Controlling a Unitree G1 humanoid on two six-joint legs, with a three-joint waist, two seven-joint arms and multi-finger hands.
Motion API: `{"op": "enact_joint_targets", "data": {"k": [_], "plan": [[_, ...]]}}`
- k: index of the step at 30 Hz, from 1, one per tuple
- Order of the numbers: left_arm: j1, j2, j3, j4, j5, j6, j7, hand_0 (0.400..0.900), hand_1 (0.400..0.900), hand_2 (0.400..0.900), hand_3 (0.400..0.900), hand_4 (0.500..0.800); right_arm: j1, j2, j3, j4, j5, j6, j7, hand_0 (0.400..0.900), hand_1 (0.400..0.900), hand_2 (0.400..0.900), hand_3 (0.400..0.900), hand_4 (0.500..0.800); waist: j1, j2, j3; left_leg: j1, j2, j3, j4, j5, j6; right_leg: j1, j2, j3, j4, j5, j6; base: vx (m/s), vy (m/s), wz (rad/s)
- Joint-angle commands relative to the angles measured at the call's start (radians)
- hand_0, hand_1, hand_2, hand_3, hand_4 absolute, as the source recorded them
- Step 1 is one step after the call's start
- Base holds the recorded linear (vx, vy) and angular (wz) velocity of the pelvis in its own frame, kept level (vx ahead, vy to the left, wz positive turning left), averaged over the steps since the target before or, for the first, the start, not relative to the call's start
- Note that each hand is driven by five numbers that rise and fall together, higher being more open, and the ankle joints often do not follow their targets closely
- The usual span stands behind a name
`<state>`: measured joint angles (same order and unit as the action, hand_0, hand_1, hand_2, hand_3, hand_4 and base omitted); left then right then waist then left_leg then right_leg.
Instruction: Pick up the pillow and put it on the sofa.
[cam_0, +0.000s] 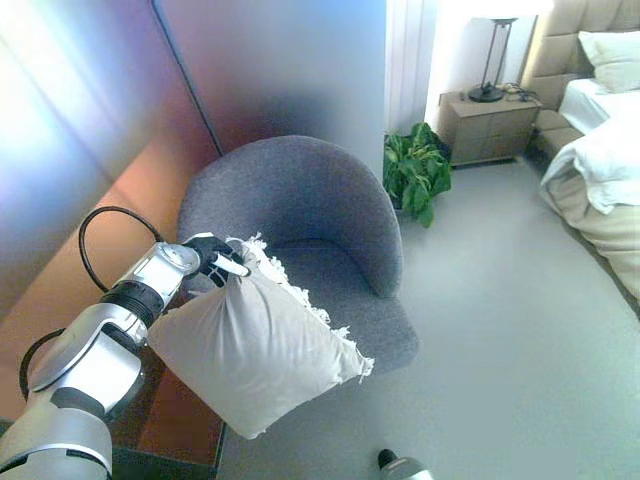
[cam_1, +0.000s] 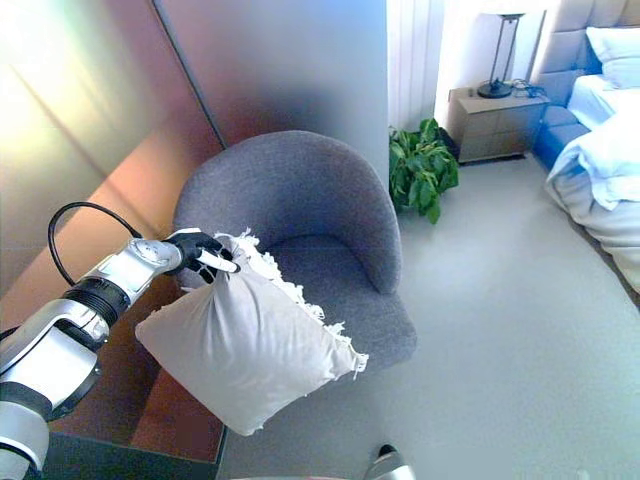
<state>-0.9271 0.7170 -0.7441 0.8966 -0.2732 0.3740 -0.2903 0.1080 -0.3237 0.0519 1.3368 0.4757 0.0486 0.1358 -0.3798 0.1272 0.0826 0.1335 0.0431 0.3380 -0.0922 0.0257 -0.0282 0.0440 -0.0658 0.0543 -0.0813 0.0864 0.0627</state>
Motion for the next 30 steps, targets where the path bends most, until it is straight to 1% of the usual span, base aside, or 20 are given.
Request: {"op": "enact_joint_targets", "data": {"k": [1, 5, 8, 10, 16, 20, 21, 22, 25, 30], "plan": [[-0.295, 0.043, 0.106, 0.083, -0.02, -0.037, 0.117, 0.9, 0.9, 0.9, 0.9, 0.8, 0.019, -0.033, 0.019, 0.024, -0.01, -0.037, 0.022, 0.9, 0.9, 0.9, 0.9, 0.8, 0.0, 0.043, -0.054, 0.032, -0.07, 0.013, 0.034, -0.081, 0.002, -0.018, 0.038, 0.0, 0.014, -0.021, 0.09, 0.02, -0.004, -0.03], [-0.284, 0.036, 0.113, 0.079, -0.028, -0.019, 0.118, 0.9, 0.9, 0.9, 0.9, 0.8, 0.016, -0.019, 0.037, 0.01, -0.007, -0.032, -0.001, 0.9, 0.9, 0.9, 0.9, 0.8, 0.004, 0.048, -0.057, 0.033, -0.072, 0.014, 0.032, -0.082, 0.003, -0.015, 0.036, -0.008, 0.014, -0.025, 0.09, 0.0, 0.0, 0.0], [-0.28, 0.036, 0.115, 0.077, -0.02, -0.016, 0.118, 0.9, 0.9, 0.9, 0.9, 0.8, 0.014, -0.016, 0.041, 0.007, -0.007, -0.03, -0.006, 0.9, 0.9, 0.9, 0.9, 0.8, 0.007, 0.048, -0.059, 0.033, -0.072, 0.014, 0.032, -0.081, 0.003, -0.014, 0.036, -0.012, 0.013, -0.025, 0.089, 0.0, 0.0, 0.02], [-0.27, 0.044, 0.114, 0.072, -0.016, -0.011, 0.109, 0.9, 0.9, 0.9, 0.9, 0.8, 0.004, -0.013, 0.05, 0.002, 0.003, -0.016, -0.015, 0.9, 0.9, 0.9, 0.9, 0.8, 0.021, 0.046, -0.065, 0.032, -0.071, 0.008, 0.035, -0.082, 0.003, -0.008, 0.034, -0.026, 0.013, -0.028, 0.085, 0.0, -0.007, 0.11], [-0.248, 0.058, 0.131, 0.065, -0.022, -0.019, 0.109, 0.9, 0.9, 0.9, 0.9, 0.8, -0.006, -0.011, 0.057, 0.002, 0.001, -0.008, -0.02, 0.9, 0.9, 0.9, 0.9, 0.8, 0.043, 0.04, -0.074, 0.034, -0.071, -0.006, 0.04, -0.083, 0.002, 0.004, 0.031, -0.048, 0.013, -0.033, 0.082, 0.0, 0.002, 0.07], [-0.225, 0.068, 0.142, 0.058, -0.029, -0.036, 0.096, 0.9, 0.9, 0.9, 0.9, 0.8, -0.02, -0.011, 0.06, 0.001, -0.003, 0.004, -0.023, 0.9, 0.9, 0.9, 0.9, 0.8, 0.063, 0.034, -0.08, 0.037, -0.07, -0.014, 0.037, -0.084, 0.001, 0.012, 0.029, -0.064, 0.011, -0.037, 0.079, -0.01, 0.01, 0.08], [-0.22, 0.069, 0.144, 0.056, -0.027, -0.051, 0.099, 0.9, 0.9, 0.9, 0.9, 0.8, -0.022, -0.011, 0.063, -0.001, -0.003, 0.004, -0.025, 0.9, 0.9, 0.9, 0.9, 0.8, 0.066, 0.032, -0.082, 0.038, -0.069, -0.017, 0.036, -0.084, 0.0, 0.014, 0.029, -0.068, 0.011, -0.038, 0.08, -0.01, 0.013, 0.11], [-0.211, 0.069, 0.146, 0.05, -0.026, -0.079, 0.091, 0.9, 0.9, 0.9, 0.9, 0.8, -0.024, -0.011, 0.065, -0.005, -0.003, 0.007, -0.026, 0.9, 0.9, 0.9, 0.9, 0.8, 0.071, 0.029, -0.082, 0.038, -0.068, -0.021, 0.037, -0.083, 0.0, 0.017, 0.028, -0.072, 0.012, -0.039, 0.079, -0.02, 0.013, 0.1], [-0.188, 0.061, 0.152, -0.004, -0.037, -0.121, 0.051, 0.9, 0.9, 0.9, 0.9, 0.8, -0.031, 0.001, 0.078, -0.021, -0.007, 0.011, -0.036, 0.9, 0.9, 0.9, 0.9, 0.8, 0.088, 0.02, -0.085, 0.034, -0.067, -0.034, 0.039, -0.084, 0.0, 0.02, 0.025, -0.083, 0.014, -0.042, 0.075, -0.03, 0.018, 0.09], [-0.113, 0.052, 0.168, -0.135, -0.116, -0.121, 0.024, 0.9, 0.9, 0.9, 0.9, 0.8, -0.037, -0.001, 0.082, -0.026, -0.034, -0.009, -0.03, 0.9, 0.9, 0.9, 0.9, 0.8, 0.118, 0.001, -0.086, 0.034, -0.065, -0.056, 0.039, -0.085, 0.002, 0.029, 0.024, -0.101, 0.017, -0.049, 0.069, -0.03, 0.022, 0.07]]}}
